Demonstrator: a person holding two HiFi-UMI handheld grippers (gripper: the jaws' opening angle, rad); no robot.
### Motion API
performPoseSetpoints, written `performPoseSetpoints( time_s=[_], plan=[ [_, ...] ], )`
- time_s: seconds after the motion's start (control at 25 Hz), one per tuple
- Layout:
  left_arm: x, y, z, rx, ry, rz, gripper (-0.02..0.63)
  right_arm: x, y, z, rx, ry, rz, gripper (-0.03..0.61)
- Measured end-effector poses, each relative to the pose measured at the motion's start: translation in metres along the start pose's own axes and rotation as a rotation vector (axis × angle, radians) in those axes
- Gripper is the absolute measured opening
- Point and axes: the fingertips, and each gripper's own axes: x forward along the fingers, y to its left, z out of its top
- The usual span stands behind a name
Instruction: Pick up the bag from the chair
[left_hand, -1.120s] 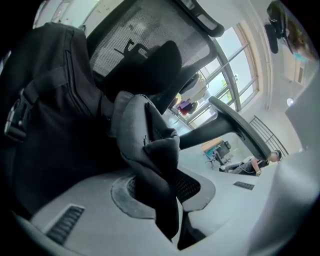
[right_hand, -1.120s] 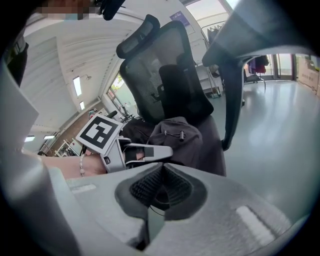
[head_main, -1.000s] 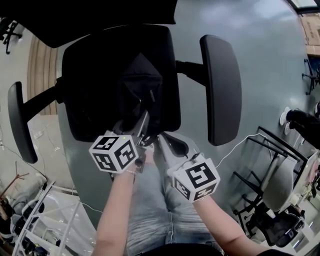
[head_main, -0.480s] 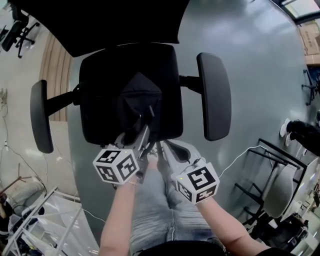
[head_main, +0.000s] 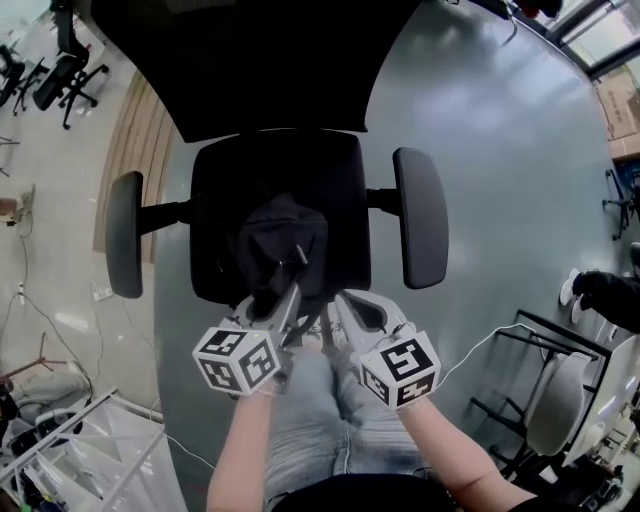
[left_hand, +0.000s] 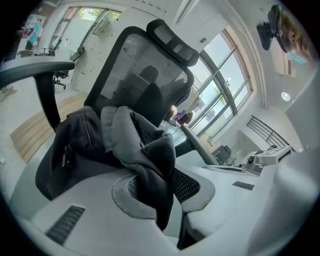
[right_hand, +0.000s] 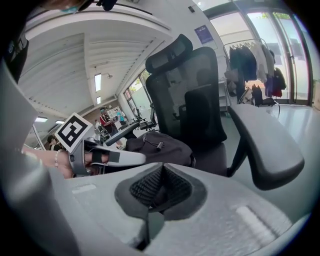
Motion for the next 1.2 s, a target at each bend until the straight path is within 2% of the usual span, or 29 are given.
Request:
performPoseSetpoints(
  time_s=[0.24,0.4,0.84,0.96,1.2],
  plan=[
    [-0.034,-0.025,0.019,-0.012,-0.022,0.000,0.091,-0.017,0.008,0.030,-0.031,-0.034,0.019,-0.001],
    [-0.049,-0.040,0.034,-0.019,-0.036,-0.019,0.091,-0.025,0.008,0.048,-0.015,-0.058,0.027,0.000],
    [-0.079,-0.076,0.060,0.033,-0.058,-0.050,0.091,-0.057,0.008,0.098,-0.045,-0.143,0.047,-0.002],
    [-0.089,-0.085,0.069,0.044,-0.077,-0.066,0.089,-0.065,0.014,0.111,-0.030,-0.158,0.065,-0.002],
    [-0.101,-0.105,0.083,0.022,-0.142,-0.117,0.087,-0.079,0.033,0.135,-0.068,-0.188,0.124,-0.002]
  ],
)
